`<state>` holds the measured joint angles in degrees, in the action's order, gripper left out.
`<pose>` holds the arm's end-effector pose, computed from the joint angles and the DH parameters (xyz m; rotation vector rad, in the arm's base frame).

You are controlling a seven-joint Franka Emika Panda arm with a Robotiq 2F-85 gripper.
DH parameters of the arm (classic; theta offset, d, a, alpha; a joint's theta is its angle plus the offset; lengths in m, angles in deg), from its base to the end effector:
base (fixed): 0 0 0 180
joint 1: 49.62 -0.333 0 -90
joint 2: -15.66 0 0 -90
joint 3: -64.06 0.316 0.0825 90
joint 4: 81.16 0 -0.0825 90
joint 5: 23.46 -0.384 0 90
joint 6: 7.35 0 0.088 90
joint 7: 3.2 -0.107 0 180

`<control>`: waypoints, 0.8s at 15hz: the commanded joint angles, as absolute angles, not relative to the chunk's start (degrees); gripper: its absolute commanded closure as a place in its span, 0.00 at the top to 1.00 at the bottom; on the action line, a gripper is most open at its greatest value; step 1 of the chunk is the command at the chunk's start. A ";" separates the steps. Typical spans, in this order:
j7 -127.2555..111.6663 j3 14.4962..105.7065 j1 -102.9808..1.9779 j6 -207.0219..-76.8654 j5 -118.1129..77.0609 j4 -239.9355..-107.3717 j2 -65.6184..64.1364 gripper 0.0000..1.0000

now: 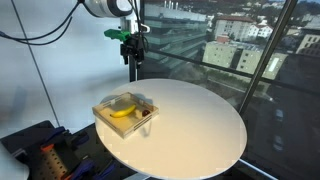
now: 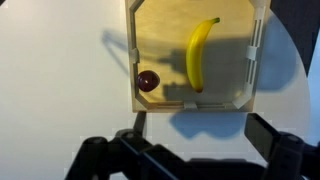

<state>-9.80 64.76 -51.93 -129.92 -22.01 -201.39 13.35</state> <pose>0.5506 0.0278 0.4015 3.1199 -0.0765 0.0035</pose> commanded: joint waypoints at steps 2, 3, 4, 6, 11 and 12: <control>-10.34 65.17 -51.76 -127.18 -23.38 -202.77 16.33 1.00; -10.37 65.23 -51.80 -126.72 -23.54 -202.94 16.68 1.00; -10.36 65.30 -51.83 -126.46 -23.65 -203.15 17.05 1.00; -10.30 65.54 -51.94 -126.08 -23.88 -203.81 17.90 1.00; -10.44 66.25 -52.04 -125.78 -23.60 -206.51 20.63 1.00; -10.35 66.31 -52.01 -125.57 -23.74 -207.01 21.11 1.00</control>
